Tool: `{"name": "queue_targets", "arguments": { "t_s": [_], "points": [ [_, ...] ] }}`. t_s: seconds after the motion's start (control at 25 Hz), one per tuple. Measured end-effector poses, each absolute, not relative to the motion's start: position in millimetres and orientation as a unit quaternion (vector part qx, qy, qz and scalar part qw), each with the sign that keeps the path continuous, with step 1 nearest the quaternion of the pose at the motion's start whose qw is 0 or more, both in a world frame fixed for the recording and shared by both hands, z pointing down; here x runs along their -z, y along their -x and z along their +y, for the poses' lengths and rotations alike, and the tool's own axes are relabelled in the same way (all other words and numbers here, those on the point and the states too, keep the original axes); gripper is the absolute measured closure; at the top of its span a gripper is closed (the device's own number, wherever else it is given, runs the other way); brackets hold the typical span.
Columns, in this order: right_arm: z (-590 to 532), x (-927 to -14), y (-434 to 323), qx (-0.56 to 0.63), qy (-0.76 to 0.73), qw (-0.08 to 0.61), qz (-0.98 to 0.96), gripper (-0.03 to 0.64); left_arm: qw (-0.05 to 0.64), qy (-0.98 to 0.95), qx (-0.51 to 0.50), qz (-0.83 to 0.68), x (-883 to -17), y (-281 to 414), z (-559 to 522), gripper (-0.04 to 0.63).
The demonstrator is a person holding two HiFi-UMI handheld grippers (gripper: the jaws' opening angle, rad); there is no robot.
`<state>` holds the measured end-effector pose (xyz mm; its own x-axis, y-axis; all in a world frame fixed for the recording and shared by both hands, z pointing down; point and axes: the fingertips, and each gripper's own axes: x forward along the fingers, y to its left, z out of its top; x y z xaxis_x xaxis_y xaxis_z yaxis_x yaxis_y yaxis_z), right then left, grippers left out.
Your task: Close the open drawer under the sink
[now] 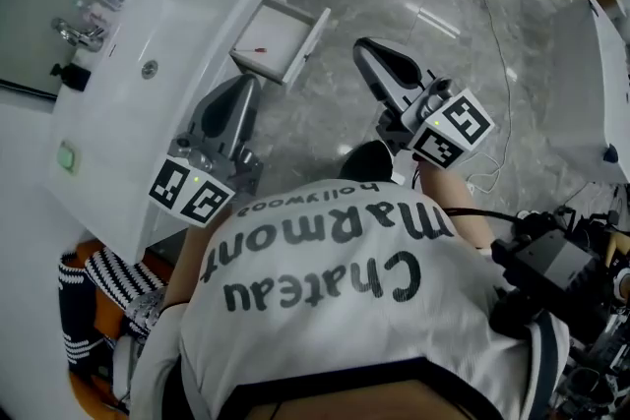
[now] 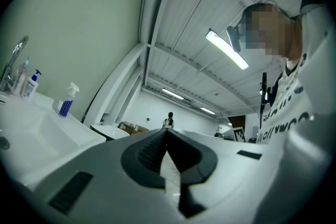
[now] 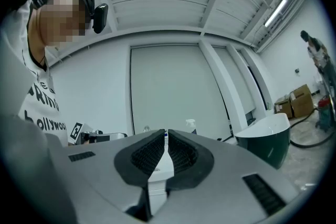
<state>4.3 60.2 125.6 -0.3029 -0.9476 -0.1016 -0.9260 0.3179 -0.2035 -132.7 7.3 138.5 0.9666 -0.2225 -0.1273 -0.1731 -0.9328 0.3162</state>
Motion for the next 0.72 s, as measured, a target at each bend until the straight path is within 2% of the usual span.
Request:
{"name": "queue_targets", "arguments": {
  "t_s": [0.24,0.4,0.72],
  "points": [
    [49,-127,-1,0.046,0.558,0.102,0.822,0.604,0.152,-0.974,0.078,-0.148,-149,139,2,0.585],
    [5,-125,-31,0.053,0.511,0.107,0.851,0.604,0.144,-0.966,0.09,-0.193,-144,117,-24,0.586],
    [-58,-107,-77,0.041,0.411,0.071,0.908,0.604,0.128,-0.937,0.119,-0.303,-135,82,-59,0.586]
  ]
}}
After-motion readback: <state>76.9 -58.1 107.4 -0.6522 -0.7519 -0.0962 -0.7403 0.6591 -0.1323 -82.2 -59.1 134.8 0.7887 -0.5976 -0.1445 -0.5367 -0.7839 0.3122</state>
